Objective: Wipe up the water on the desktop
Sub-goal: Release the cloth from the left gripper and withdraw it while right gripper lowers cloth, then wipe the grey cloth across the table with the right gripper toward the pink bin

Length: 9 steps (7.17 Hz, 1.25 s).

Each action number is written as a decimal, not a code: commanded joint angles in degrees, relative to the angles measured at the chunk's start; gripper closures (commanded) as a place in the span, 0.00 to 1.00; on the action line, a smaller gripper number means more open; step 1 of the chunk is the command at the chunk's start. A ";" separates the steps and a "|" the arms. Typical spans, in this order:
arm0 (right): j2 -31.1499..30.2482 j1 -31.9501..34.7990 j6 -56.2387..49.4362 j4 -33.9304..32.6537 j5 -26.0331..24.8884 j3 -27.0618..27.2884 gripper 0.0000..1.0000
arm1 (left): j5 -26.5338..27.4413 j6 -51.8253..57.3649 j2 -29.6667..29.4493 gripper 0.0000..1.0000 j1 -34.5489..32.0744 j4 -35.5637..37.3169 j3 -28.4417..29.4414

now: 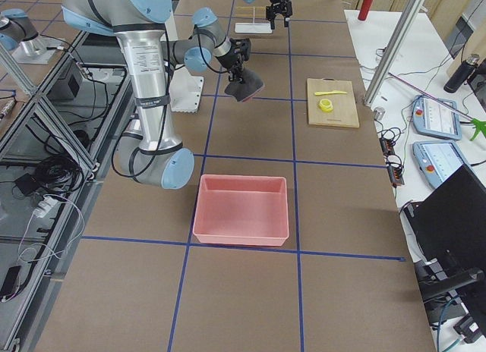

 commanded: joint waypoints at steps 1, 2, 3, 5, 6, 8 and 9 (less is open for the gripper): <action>-4.53 3.17 -0.30 -0.80 6.58 -1.63 1.00 | -0.07 6.22 4.48 0.03 -2.10 0.01 -0.21; -4.29 3.08 -0.56 -0.54 9.81 -6.52 1.00 | -0.07 10.34 7.63 0.03 -3.50 0.01 -0.65; -3.86 2.74 -1.43 -0.01 12.02 -10.31 1.00 | -0.07 15.17 11.23 0.03 -4.91 0.01 -1.70; 0.25 1.69 -3.63 -0.01 16.77 -16.72 1.00 | -1.02 28.77 19.92 0.03 -8.68 0.01 -3.46; 3.24 0.02 -3.90 -0.01 17.22 -19.37 1.00 | -4.69 35.54 21.88 0.03 -12.36 0.27 -2.94; 8.43 -1.74 -3.47 -0.01 19.23 -21.58 1.00 | -7.97 38.60 22.25 0.03 -15.73 0.45 -1.62; 13.24 -2.36 -3.38 -0.01 20.20 -23.77 1.00 | -8.06 38.60 22.25 0.03 -15.73 0.45 -1.53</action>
